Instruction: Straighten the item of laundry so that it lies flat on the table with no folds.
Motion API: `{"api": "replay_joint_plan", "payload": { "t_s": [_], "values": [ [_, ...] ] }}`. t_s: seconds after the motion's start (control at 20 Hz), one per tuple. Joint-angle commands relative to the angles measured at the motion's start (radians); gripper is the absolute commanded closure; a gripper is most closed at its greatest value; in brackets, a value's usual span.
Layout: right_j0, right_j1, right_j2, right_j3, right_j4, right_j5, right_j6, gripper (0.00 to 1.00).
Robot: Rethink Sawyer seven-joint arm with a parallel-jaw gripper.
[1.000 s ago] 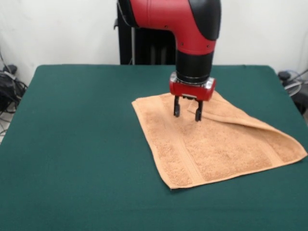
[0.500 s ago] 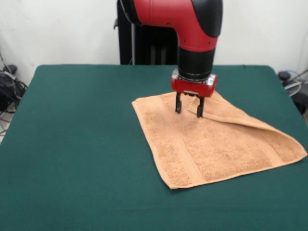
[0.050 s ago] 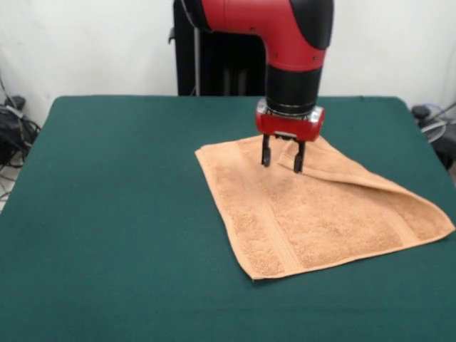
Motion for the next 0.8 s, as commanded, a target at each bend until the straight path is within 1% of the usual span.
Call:
{"api": "replay_joint_plan", "payload": {
  "t_s": [0.05,0.35,0.6,0.7,0.8],
  "values": [
    [0.042,-0.004,-0.018,0.064,0.046,-0.066,0.236,0.00],
    [0.063,-0.014,-0.026,0.084,0.062,-0.071,0.253,0.00],
    [0.059,-0.010,-0.021,0.086,0.068,-0.075,0.245,0.00],
    [0.042,0.005,-0.006,0.079,0.063,-0.079,0.234,0.00],
    [0.021,0.042,0.013,0.054,0.054,-0.090,0.215,0.00]
  ]
}}
